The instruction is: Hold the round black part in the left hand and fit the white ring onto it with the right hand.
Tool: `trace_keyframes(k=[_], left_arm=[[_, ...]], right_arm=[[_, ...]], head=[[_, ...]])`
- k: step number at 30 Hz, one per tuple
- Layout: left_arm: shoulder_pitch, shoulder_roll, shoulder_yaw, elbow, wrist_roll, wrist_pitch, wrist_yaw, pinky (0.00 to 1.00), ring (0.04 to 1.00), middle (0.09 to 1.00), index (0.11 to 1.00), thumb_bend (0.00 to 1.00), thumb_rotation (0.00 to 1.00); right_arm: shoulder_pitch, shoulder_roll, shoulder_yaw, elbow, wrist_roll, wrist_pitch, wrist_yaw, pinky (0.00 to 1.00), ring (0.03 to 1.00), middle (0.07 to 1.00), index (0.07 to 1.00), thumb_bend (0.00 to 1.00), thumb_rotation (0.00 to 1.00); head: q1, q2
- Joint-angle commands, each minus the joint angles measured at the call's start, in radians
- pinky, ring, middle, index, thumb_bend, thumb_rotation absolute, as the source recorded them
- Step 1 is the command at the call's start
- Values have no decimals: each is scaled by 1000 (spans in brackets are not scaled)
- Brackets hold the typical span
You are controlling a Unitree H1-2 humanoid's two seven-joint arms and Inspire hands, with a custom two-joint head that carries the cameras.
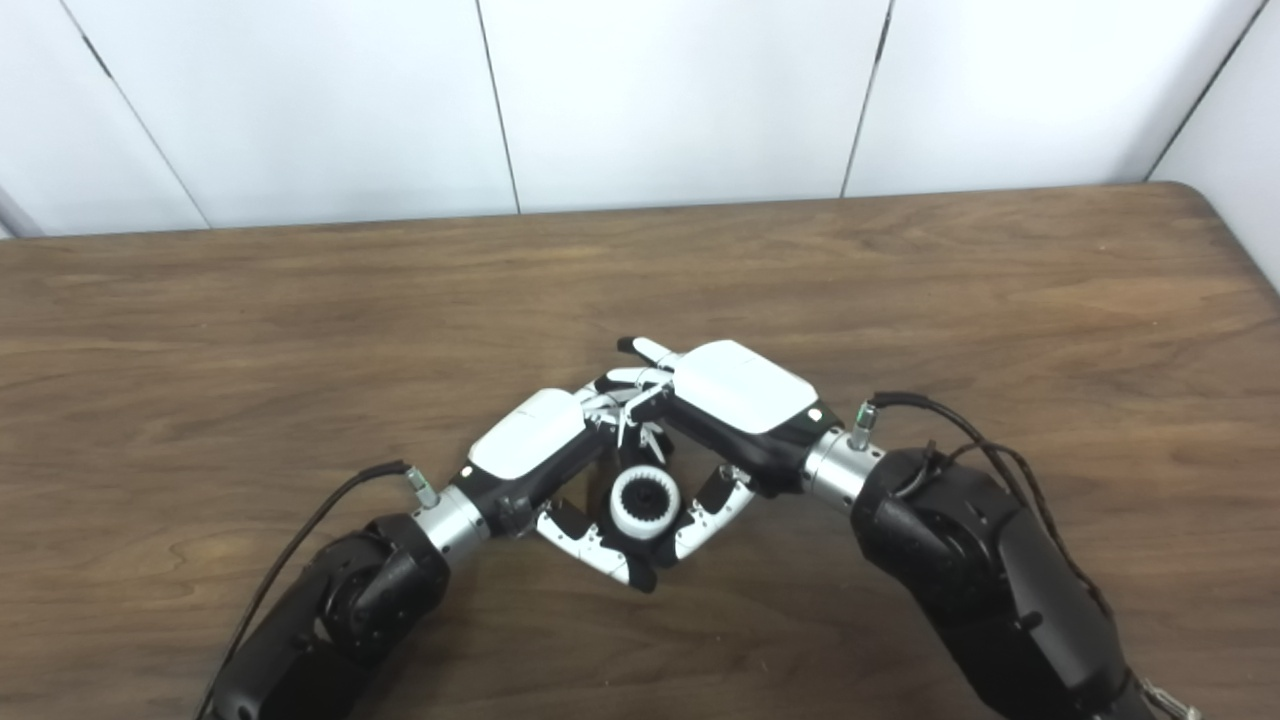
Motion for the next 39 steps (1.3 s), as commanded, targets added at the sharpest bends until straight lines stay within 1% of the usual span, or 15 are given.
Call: trace_keyframes(k=[1,8,10,15,17,21,27,32,35,39], left_arm=[[-37,-16,-5,-9,4,-20,11,1000,911,728,481,523,67],[-39,-12,-2,-8,12,-23,19,1000,915,720,481,523,67],[-41,-12,-1,-3,13,-22,20,1000,919,723,482,523,68],[-48,-10,1,13,9,-33,31,1000,918,720,481,523,68],[-51,-7,4,24,6,-40,39,1000,919,721,481,523,67],[-48,-4,14,35,-6,-40,40,1000,928,731,481,523,61],[-50,8,23,55,8,-47,51,1000,923,730,482,523,60],[-46,10,33,61,11,-53,57,1000,916,728,482,523,60],[-46,16,36,72,18,-74,69,1000,913,729,482,523,60],[-46,27,43,83,18,-92,76,1000,914,730,482,523,60]], right_arm=[[-10,-1,-6,-21,2,6,5,865,1000,898,615,1000,278],[-12,1,-14,-19,12,3,-11,856,1000,908,628,1000,263],[-12,1,-17,-16,16,-1,-16,856,1000,905,629,1000,264],[-10,1,-38,-15,38,-8,-34,833,1000,894,617,1000,243],[-11,-1,-49,-20,47,-11,-39,824,1000,887,610,1000,237],[-16,-11,-74,-54,60,13,-19,803,1000,875,602,995,235],[-34,-34,-122,-95,71,19,-3,798,997,868,588,1000,239],[-50,-52,-156,-113,99,34,6,731,985,868,590,1000,212],[-69,-59,-179,-119,117,46,8,721,983,871,595,976,229],[-87,-66,-203,-123,123,50,-2,697,952,861,597,951,261]], head=[[2,1],[2,1],[-8,-2],[-13,-5],[-16,-6],[-23,-6],[-27,-6],[-27,-5],[-28,-1],[-31,4]])
